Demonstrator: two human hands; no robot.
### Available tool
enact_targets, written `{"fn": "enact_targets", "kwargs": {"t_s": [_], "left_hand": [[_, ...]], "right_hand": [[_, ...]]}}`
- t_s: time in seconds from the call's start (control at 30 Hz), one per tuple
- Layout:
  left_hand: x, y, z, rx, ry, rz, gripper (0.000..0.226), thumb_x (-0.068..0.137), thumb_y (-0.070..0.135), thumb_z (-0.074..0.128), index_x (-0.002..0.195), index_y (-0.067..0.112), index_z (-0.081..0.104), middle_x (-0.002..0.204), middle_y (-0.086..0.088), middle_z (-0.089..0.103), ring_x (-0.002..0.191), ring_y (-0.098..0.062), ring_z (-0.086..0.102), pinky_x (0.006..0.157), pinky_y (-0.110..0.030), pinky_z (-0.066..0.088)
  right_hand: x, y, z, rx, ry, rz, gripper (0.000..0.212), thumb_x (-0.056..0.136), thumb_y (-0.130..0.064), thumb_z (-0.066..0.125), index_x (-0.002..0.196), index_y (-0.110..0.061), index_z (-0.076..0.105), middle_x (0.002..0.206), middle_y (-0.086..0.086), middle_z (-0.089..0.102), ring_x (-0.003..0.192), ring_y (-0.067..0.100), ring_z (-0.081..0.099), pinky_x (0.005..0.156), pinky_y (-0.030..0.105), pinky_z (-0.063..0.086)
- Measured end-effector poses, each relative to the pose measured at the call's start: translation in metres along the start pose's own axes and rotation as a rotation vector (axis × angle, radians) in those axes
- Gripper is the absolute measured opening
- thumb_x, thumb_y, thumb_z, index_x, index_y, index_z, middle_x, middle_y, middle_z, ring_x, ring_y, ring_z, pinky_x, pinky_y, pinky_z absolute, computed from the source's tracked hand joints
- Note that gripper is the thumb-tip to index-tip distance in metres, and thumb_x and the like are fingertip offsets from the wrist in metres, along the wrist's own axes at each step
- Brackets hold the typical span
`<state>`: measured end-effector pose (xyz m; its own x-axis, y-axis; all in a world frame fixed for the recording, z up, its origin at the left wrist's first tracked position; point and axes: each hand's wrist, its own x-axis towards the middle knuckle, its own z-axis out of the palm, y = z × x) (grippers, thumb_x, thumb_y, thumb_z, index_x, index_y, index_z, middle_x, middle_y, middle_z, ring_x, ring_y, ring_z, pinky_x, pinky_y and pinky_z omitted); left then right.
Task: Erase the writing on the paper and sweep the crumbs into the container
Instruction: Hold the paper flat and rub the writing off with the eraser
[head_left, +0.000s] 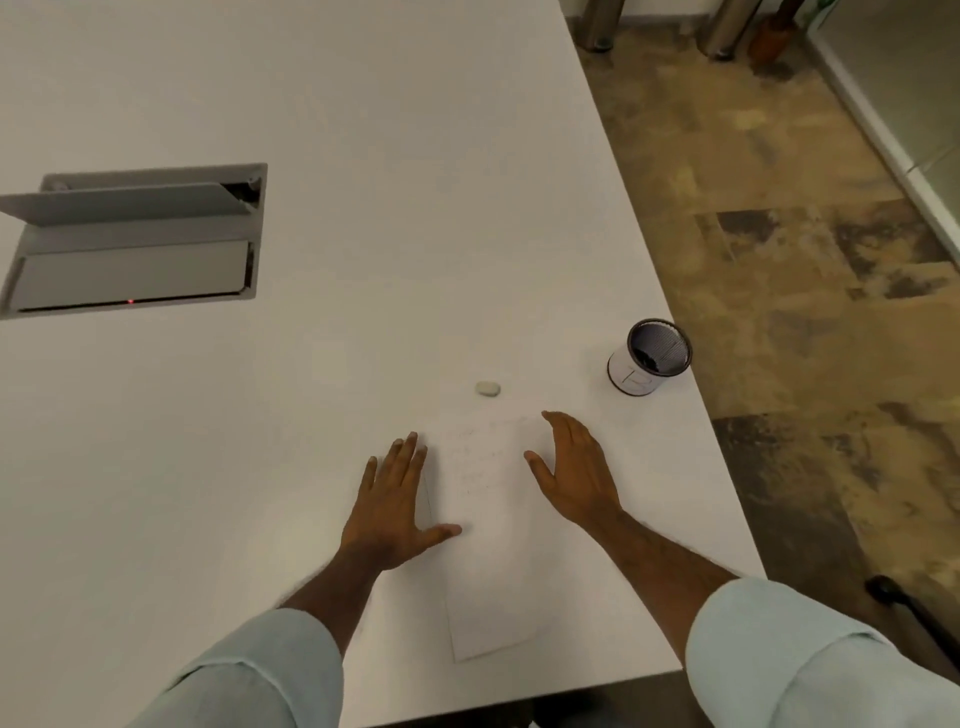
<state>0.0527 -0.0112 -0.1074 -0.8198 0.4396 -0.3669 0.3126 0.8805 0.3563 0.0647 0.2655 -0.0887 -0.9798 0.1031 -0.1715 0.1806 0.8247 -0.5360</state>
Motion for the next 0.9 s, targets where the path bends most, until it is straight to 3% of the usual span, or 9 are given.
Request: {"fn": "enact_targets", "kwargs": {"t_s": [0.17,0.37,0.53,0.63,0.73,0.83,0.9], "left_hand": [[0.007,-0.003,0.019,0.04,-0.048,0.086,0.131,0.065,0.098,0.041,0.157,0.021,-0.013,0.165,0.003,-0.024,0.149,-0.014,-0.028,0.122,-0.047,-0.013],[0.023,-0.001,0.019,0.052,-0.022,0.115,0.131,0.066,0.097,0.044,0.157,0.021,-0.013,0.164,0.004,-0.027,0.149,-0.014,-0.03,0.121,-0.045,-0.018],[0.027,-0.004,0.024,0.022,0.041,0.142,0.128,0.068,0.098,0.043,0.16,0.02,-0.001,0.168,0.003,-0.014,0.153,-0.015,-0.019,0.122,-0.049,-0.01],[0.026,-0.003,0.028,0.06,0.079,0.131,0.124,0.071,0.097,0.04,0.161,0.02,0.003,0.169,0.002,-0.01,0.154,-0.016,-0.014,0.123,-0.052,-0.007],[0.027,0.0,0.029,0.084,0.101,0.097,0.12,0.074,0.097,0.036,0.161,0.021,0.002,0.169,0.003,-0.01,0.154,-0.015,-0.013,0.123,-0.052,-0.005],[0.027,0.0,0.032,0.093,0.107,0.089,0.12,0.074,0.097,0.035,0.161,0.02,0.001,0.169,0.003,-0.009,0.154,-0.015,-0.011,0.124,-0.052,-0.003],[0.027,-0.001,0.033,0.089,0.127,0.09,0.121,0.074,0.097,0.036,0.161,0.02,0.002,0.169,0.003,-0.008,0.154,-0.016,-0.01,0.124,-0.052,-0.003]], "right_hand": [[0.026,-0.003,0.009,-0.004,0.044,-0.034,0.047,0.092,-0.033,0.059,0.132,-0.012,0.048,0.132,0.007,0.054,0.124,0.025,0.046,0.103,0.04,0.037],[0.067,-0.018,0.014,-0.026,0.035,-0.026,0.039,0.091,-0.035,0.06,0.122,-0.012,0.057,0.12,0.006,0.058,0.114,0.026,0.05,0.096,0.04,0.038],[0.095,-0.027,0.025,-0.102,-0.019,-0.051,0.046,0.091,-0.035,0.06,0.131,-0.015,0.051,0.124,0.008,0.052,0.113,0.027,0.048,0.095,0.041,0.039],[0.104,-0.03,0.034,-0.116,-0.01,-0.097,0.039,0.089,-0.032,0.064,0.123,-0.015,0.06,0.116,0.008,0.053,0.106,0.027,0.051,0.091,0.042,0.044],[0.11,-0.03,0.039,-0.05,0.015,-0.121,0.025,0.087,-0.027,0.068,0.107,-0.012,0.066,0.107,0.007,0.058,0.097,0.026,0.055,0.086,0.043,0.049],[0.105,-0.028,0.04,0.131,0.098,-0.089,0.009,0.088,-0.018,0.066,0.089,-0.015,0.057,0.089,0.001,0.061,0.081,0.02,0.057,0.073,0.043,0.052],[0.091,-0.029,0.039,0.263,0.139,-0.032,0.013,0.09,-0.016,0.064,0.085,-0.018,0.051,0.078,-0.003,0.06,0.069,0.016,0.058,0.064,0.037,0.053]]}}
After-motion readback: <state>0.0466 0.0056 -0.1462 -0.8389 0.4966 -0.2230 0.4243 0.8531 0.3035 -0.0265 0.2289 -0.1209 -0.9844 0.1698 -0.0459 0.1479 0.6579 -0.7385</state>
